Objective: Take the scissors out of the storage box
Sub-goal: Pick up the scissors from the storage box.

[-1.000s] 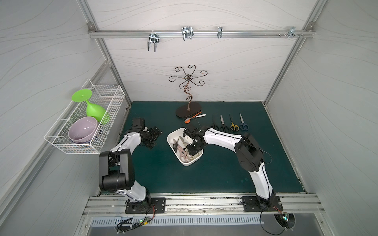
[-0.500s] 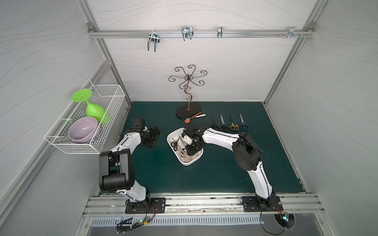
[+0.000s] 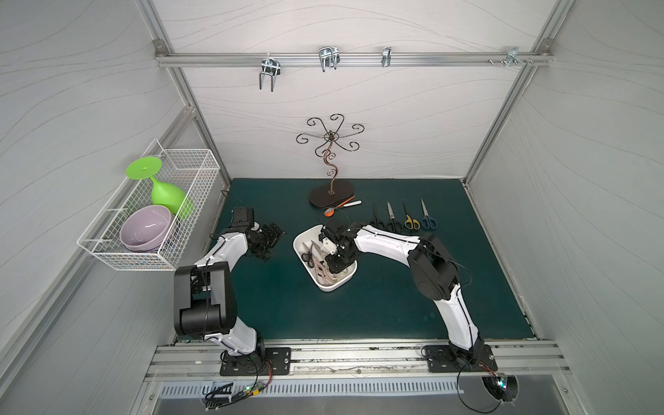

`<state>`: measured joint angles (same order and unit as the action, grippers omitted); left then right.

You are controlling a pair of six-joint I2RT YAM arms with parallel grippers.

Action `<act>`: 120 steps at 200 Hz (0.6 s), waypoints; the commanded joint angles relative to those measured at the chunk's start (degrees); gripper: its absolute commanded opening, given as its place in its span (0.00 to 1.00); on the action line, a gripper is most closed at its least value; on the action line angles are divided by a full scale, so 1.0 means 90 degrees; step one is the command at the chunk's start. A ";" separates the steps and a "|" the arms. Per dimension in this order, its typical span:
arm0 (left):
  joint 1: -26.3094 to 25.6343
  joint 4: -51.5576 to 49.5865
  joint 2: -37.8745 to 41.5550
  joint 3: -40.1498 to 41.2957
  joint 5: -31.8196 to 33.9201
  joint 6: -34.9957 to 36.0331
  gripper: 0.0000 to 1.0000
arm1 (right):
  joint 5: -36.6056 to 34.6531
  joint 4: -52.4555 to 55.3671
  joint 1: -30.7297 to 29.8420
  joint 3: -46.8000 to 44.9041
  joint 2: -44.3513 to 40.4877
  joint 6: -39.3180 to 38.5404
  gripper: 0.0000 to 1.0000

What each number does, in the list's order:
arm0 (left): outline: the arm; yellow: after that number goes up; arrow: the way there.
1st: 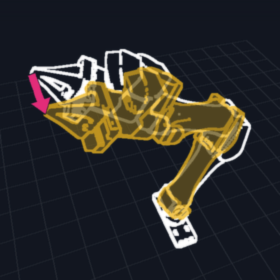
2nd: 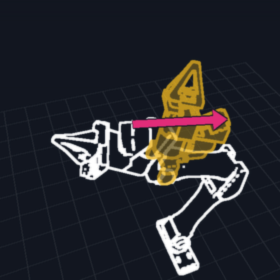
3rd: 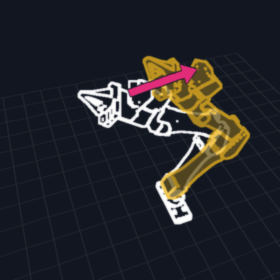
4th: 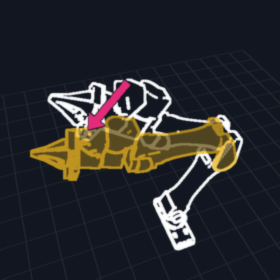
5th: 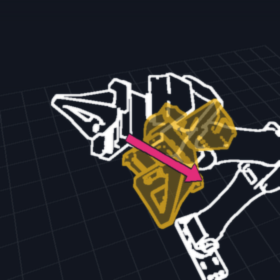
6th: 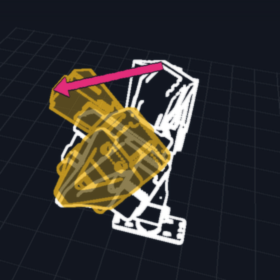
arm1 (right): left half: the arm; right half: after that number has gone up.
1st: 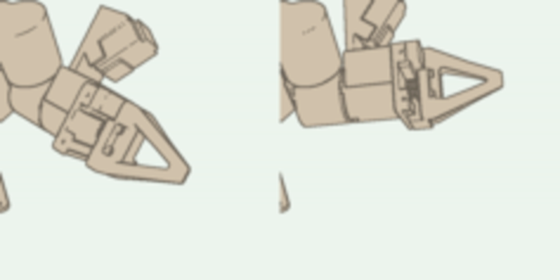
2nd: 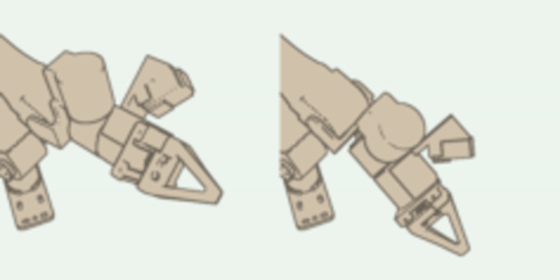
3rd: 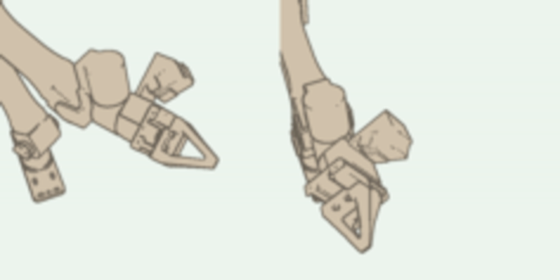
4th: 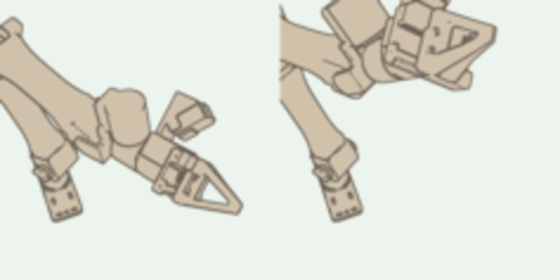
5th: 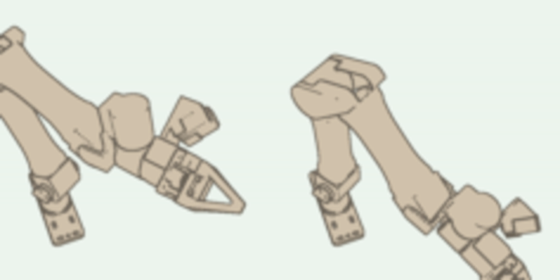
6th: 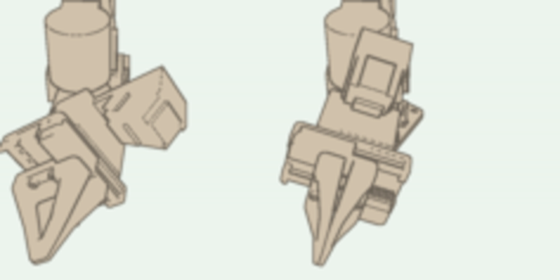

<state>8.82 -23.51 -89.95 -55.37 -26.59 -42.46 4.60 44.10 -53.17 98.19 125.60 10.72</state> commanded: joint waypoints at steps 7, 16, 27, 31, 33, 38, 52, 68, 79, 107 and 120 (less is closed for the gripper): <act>0.0026 0.0130 -0.0064 0.0013 -0.0048 -0.0023 0.91 | -0.0202 0.0744 0.0030 0.0274 -0.0170 0.0141 0.17; 0.0026 0.0135 -0.0072 0.0011 -0.0063 -0.0032 0.91 | -0.0156 0.0857 0.0065 0.0355 -0.0213 0.0157 0.17; 0.0021 0.0138 -0.0074 0.0010 -0.0068 -0.0038 0.91 | -0.0103 0.0945 0.0092 0.0440 -0.0275 0.0166 0.17; 0.0025 0.0143 -0.0072 0.0008 -0.0064 -0.0032 0.91 | -0.0079 0.0967 0.0089 0.0461 -0.0290 0.0172 0.17; 0.0026 0.0142 -0.0068 0.0010 -0.0066 -0.0034 0.91 | -0.0061 0.0971 0.0102 0.0477 -0.0300 0.0168 0.17; 0.0019 0.0147 -0.0073 0.0010 -0.0077 -0.0042 0.91 | -0.0019 0.0973 0.0114 0.0516 -0.0329 0.0175 0.17; 0.0026 0.0158 -0.0064 0.0015 -0.0075 -0.0044 0.91 | 0.0060 0.0984 0.0139 0.0596 -0.0375 0.0205 0.17; 0.0023 0.0158 -0.0051 0.0017 -0.0066 -0.0042 0.91 | 0.0137 0.1035 0.0152 0.0719 -0.0391 0.0240 0.17; 0.0026 0.0151 -0.0059 0.0022 -0.0065 -0.0041 0.91 | 0.0180 0.1098 0.0159 0.0821 -0.0409 0.0246 0.17; 0.0026 0.0159 -0.0062 0.0017 -0.0064 -0.0044 0.91 | 0.0196 0.1226 0.0164 0.0918 -0.0533 0.0235 0.17; 0.0026 0.0161 -0.0052 0.0020 -0.0073 -0.0044 0.91 | 0.0212 0.1214 0.0165 0.0901 -0.0631 0.0257 0.16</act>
<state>8.82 -23.44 -89.95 -55.37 -26.61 -42.50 5.28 52.62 -51.99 105.32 123.74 12.25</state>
